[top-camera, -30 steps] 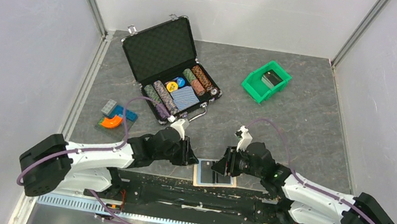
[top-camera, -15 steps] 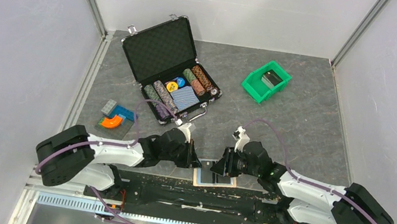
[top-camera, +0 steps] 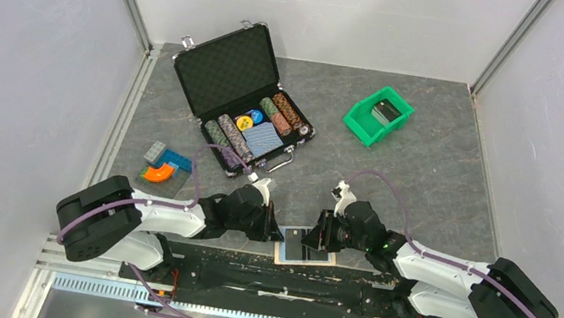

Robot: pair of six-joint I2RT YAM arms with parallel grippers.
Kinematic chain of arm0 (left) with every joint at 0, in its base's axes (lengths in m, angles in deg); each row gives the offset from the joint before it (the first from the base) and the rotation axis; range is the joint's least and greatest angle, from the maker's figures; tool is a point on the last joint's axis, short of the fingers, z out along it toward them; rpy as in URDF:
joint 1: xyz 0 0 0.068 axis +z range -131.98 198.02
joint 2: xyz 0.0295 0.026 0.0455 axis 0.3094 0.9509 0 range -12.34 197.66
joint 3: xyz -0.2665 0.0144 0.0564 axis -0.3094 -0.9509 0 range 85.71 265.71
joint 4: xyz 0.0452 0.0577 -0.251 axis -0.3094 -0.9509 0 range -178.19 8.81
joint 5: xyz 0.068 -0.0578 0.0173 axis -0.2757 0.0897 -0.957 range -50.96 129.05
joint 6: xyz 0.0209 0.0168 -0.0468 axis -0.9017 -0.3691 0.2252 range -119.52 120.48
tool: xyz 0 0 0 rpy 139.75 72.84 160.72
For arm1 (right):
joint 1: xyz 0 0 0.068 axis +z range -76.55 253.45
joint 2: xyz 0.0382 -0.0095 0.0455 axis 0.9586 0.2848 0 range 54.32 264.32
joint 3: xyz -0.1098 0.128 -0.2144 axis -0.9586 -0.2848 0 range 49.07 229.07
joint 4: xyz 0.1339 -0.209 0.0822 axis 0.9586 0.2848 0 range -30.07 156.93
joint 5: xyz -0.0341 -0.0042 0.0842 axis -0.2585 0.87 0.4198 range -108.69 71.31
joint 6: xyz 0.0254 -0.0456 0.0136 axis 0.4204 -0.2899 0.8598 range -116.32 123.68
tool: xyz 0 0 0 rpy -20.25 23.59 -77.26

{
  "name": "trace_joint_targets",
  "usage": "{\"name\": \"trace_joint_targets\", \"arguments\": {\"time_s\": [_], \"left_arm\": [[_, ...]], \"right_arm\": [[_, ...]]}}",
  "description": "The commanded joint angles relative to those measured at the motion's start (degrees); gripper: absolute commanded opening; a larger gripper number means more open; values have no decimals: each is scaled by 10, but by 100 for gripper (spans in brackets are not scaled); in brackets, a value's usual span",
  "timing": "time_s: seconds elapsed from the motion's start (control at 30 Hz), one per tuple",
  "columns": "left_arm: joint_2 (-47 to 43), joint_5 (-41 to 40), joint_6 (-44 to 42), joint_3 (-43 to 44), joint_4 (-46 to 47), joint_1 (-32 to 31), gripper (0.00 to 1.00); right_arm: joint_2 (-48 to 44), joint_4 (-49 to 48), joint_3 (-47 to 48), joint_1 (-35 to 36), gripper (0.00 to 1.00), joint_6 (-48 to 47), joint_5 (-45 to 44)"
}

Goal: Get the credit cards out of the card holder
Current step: Remove the credit card from the card holder.

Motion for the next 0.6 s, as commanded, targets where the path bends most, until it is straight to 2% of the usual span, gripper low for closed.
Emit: {"name": "trace_joint_targets", "arguments": {"time_s": [0.0, 0.37, 0.57], "left_arm": [[8, -3, -3, -8, 15, -1, 12], [20, -1, 4, -20, 30, 0, 11], [11, -13, 2, -17, 4, 0, 9]], "right_arm": [[6, -1, -6, -1, 37, 0, -11], [-8, 69, 32, 3, 36, -12, -31], [-27, 99, 65, 9, 36, -13, -42]]}}
